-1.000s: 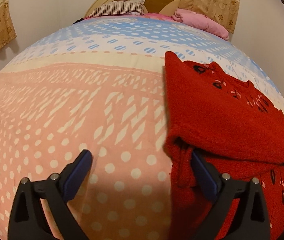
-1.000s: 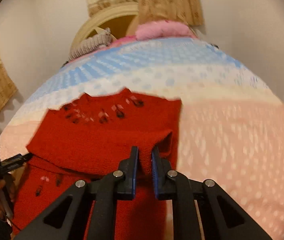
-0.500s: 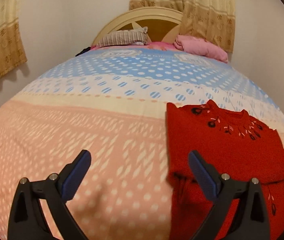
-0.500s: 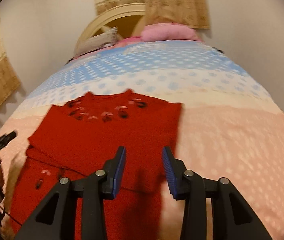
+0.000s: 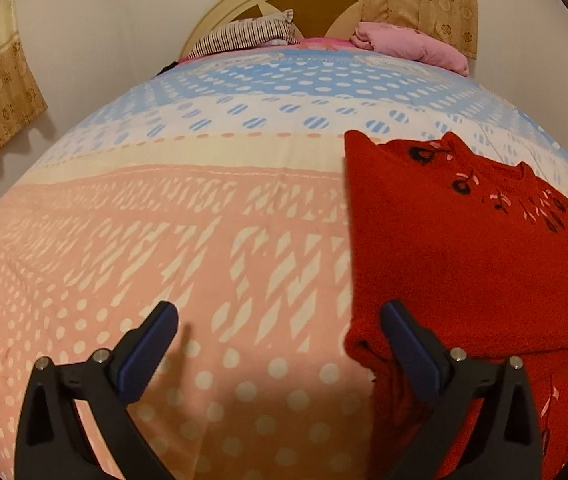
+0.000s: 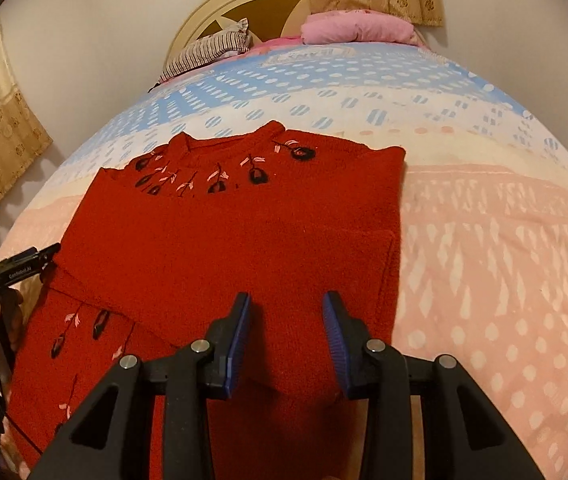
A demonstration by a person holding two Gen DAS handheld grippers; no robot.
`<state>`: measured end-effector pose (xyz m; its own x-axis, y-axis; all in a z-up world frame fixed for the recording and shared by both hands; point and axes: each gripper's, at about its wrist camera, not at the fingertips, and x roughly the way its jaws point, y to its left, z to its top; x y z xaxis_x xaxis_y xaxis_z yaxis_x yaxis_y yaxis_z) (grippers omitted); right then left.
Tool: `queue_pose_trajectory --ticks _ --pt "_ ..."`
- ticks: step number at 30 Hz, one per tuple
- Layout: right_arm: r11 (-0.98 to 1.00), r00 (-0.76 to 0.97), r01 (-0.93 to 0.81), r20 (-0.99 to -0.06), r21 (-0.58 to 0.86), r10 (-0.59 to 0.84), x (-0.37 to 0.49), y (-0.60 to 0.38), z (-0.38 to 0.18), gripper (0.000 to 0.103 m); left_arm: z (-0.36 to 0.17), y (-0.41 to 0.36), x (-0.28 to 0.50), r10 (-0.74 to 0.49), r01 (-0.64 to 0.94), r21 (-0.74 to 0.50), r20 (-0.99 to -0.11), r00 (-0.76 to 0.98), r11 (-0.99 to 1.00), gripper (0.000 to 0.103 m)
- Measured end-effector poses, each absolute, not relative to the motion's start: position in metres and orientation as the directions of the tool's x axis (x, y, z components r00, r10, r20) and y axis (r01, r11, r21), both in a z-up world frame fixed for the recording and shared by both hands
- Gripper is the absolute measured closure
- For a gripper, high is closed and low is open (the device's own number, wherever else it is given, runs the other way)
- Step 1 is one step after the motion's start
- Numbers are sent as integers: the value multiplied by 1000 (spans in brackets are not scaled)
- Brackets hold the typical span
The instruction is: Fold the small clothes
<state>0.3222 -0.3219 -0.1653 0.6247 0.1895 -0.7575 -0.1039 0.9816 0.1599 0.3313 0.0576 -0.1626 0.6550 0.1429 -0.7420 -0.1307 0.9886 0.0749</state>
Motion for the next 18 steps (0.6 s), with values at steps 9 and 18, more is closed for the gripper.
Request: queue_pose_trajectory --ticks 9,18 --pt "981 645 -84 -741 174 187 313 -324 -171 66 -162 59 320 102 -110 38 -733 673 993 0" --pt "987 653 -85 -740 138 160 313 -318 -174 64 -156 51 310 110 -85 72 -700 705 994 0"
